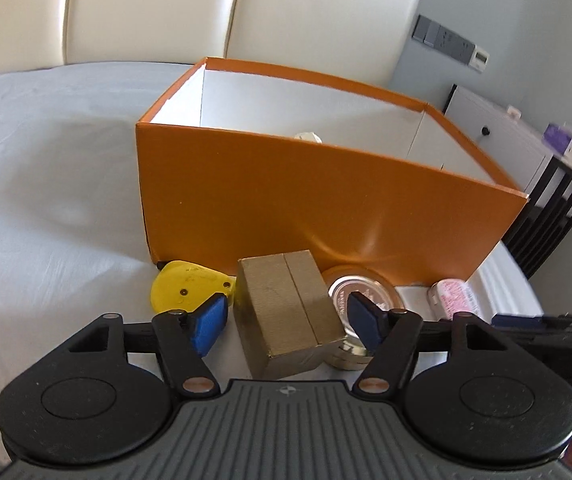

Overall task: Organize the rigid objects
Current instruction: 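Grasp the kraft-paper box with the left gripper while the right grasps the pink tin, then lift the kraft box and the tin and carry both over the orange box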

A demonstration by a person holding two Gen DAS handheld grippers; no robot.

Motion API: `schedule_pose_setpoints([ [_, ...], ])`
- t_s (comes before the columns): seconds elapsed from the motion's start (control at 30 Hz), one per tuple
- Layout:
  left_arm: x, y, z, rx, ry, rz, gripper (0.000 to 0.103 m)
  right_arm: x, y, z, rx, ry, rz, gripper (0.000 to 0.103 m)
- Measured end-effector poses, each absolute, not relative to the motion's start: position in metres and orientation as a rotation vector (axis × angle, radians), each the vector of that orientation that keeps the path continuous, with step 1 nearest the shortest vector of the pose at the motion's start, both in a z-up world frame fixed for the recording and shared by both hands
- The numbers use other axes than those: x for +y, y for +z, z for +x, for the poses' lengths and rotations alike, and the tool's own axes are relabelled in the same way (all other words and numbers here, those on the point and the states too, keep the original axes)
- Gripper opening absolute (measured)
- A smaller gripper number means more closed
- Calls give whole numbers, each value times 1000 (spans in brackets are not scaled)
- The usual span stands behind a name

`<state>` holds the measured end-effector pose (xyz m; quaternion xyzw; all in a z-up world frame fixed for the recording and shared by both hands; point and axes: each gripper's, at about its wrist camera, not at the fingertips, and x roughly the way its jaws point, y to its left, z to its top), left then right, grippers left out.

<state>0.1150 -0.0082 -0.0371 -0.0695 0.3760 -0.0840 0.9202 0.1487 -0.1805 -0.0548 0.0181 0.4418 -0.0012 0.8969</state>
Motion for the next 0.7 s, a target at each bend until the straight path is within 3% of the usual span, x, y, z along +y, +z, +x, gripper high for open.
schedule_pose_setpoints([
  [0.43,-14,-44,127,791,-166,-99,65,-184,-66,172,943,-3,20,55],
  [0.57,-14,-46,130,792,-162,-91,52,-187,-69,179,957,3,33,50],
  [0.7,-10,-46,129,792,-157,-102,51,-184,-67,180,966,12,0,50],
])
